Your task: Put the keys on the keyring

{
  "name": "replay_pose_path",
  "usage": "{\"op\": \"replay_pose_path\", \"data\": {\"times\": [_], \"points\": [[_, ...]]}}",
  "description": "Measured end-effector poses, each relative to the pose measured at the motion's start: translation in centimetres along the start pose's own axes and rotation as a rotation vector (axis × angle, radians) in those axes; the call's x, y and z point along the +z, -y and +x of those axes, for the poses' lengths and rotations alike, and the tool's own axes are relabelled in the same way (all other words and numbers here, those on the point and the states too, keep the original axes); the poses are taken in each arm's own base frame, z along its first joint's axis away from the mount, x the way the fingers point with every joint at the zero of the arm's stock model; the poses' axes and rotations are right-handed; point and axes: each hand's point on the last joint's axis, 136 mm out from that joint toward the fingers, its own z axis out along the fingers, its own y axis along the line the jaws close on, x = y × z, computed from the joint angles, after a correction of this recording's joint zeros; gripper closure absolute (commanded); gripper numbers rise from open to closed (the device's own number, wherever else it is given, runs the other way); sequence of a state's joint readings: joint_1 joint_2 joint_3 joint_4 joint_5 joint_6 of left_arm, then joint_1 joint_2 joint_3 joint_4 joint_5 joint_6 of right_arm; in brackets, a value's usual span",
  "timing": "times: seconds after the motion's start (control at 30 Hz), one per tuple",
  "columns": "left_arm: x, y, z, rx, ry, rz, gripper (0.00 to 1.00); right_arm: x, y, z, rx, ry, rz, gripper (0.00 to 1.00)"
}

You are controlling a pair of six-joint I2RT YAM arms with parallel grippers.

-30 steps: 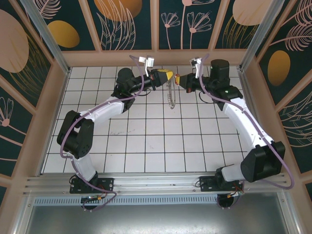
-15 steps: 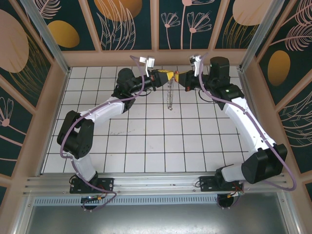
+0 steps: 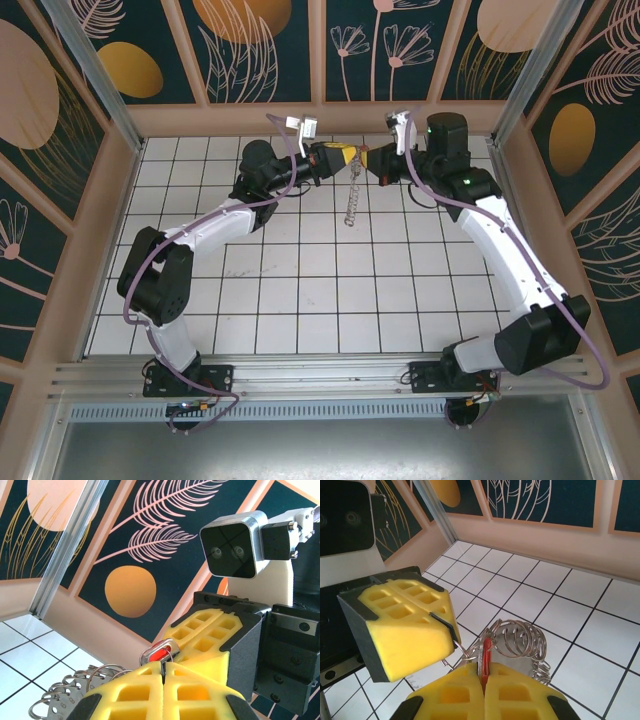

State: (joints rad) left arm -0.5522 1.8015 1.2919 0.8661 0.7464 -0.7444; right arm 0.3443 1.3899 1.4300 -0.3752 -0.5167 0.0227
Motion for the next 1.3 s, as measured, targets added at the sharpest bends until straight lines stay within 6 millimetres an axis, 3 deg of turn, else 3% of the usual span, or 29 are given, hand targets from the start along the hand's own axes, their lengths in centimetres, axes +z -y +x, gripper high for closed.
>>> {"op": "replay_pose_path", "data": {"times": [0.13,0.47,0.63,0.77,0.83,1.07,1.3], "points": [[0.0,-0.2,-0.1,-0.001,0.008,-0.009,0.74,0.4,0.3,-0.2,-0.002,-0.01,0.011,1.0],[-0.9,-0.9,0.3,-0.024,0.026,-0.06,0.57,2.3,2.6,1.2,0.034,-0.071,0.06,1.0],[-2.7,-0.1,-1.2,0.0,0.068,-0.098,0.41,3.3,3.5,2.0,0.049,-0.101,0.067,1.0],[-4.5,0.7,-3.2,0.04,0.122,-0.136,0.21,4.3,4.2,2.7,0.063,-0.13,0.069,1.0],[-5.5,0.9,-4.0,0.056,0.148,-0.166,0.02,5.0,4.6,3.1,0.072,-0.147,0.069,1.0],[-7.9,0.6,-5.5,0.078,0.196,-0.294,0.02,8.5,6.5,4.3,0.104,-0.205,0.057,1.0],[-9.3,0.5,-6.1,0.096,0.213,-0.37,0.02,13.6,9.7,5.6,0.12,-0.268,0.067,1.0]]}}
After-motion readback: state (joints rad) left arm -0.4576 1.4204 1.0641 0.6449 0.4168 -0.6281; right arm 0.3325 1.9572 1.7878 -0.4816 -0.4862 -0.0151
